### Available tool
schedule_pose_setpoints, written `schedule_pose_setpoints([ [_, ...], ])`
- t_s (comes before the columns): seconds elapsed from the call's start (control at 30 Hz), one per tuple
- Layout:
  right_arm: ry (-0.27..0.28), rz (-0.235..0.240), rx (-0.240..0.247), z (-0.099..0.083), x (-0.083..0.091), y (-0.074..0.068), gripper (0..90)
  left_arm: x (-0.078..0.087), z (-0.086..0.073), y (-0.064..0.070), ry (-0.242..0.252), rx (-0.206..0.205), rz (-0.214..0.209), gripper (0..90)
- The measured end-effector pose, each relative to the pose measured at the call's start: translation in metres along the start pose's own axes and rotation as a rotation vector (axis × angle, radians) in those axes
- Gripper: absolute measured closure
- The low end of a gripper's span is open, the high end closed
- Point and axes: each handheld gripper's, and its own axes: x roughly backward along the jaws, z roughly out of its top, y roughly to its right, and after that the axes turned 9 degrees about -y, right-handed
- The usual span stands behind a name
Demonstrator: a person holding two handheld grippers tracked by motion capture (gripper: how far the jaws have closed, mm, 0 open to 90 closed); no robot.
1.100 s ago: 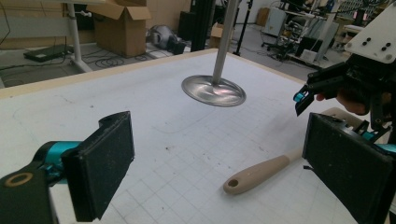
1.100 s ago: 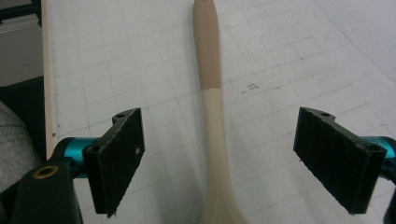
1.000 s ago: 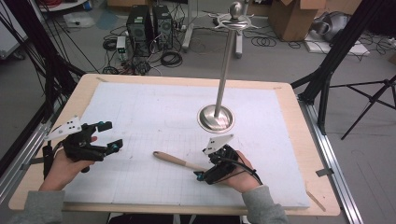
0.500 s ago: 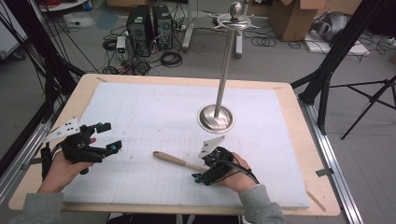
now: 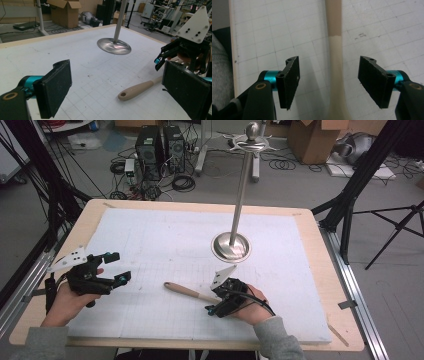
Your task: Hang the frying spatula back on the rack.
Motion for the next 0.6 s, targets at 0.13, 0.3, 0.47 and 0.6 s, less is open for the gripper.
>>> schedule_pose_setpoints([
  [0.13, -0.02, 0.004, -0.001, 0.0006, -0.0028, 0.0, 36.7, -0.0006, -0.0002, 0.0003, 0.0, 0.003, 0.0, 9.6],
  [0.3, -0.036, 0.004, -0.002, 0.0013, -0.0043, -0.0003, 41.3, -0.001, -0.0008, 0.0005, -0.004, 0.003, 0.0, 9.6],
  [0.47, -0.055, -0.005, -0.011, 0.0016, -0.0062, 0.0008, 47.7, -0.001, -0.0007, 0.0007, -0.005, 0.003, 0.0, 9.6],
  [0.6, -0.071, -0.026, -0.019, 0.0018, -0.0064, 0.0009, 52.8, -0.0009, -0.0011, 0.0002, -0.005, 0.002, 0.001, 9.6],
])
